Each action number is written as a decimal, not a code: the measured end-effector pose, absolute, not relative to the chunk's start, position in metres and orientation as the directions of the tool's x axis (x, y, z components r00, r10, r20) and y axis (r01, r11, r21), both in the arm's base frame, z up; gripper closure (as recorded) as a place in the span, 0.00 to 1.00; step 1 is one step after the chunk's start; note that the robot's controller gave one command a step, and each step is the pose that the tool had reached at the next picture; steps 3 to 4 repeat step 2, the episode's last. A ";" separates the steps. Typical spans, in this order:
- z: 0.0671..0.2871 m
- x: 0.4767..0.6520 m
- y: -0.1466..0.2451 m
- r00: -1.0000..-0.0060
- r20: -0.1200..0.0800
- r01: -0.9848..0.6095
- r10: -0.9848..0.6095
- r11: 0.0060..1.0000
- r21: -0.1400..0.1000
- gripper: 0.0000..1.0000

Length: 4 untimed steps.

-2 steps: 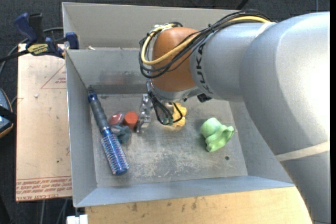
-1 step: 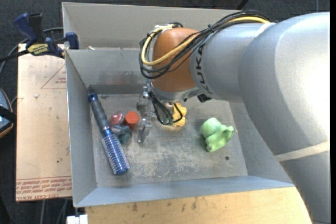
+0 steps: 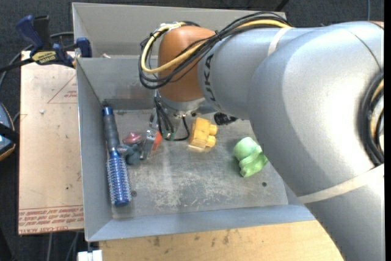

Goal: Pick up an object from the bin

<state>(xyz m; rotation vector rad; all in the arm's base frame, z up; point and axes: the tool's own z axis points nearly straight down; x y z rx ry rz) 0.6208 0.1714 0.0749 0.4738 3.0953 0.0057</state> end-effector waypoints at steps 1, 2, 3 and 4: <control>0.078 0.622 0.173 -0.954 -0.012 0.299 0.299 0.954 0.010 1.00; 0.254 0.610 0.175 -0.990 -0.011 0.142 0.142 0.990 0.005 1.00; 0.254 0.610 0.175 -0.990 -0.011 0.142 0.142 0.990 0.005 1.00; 0.254 0.610 0.175 -0.990 -0.011 0.142 0.142 0.990 0.005 1.00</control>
Offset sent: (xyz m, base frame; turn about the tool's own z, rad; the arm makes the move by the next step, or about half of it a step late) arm 0.0000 0.0000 0.0000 0.0000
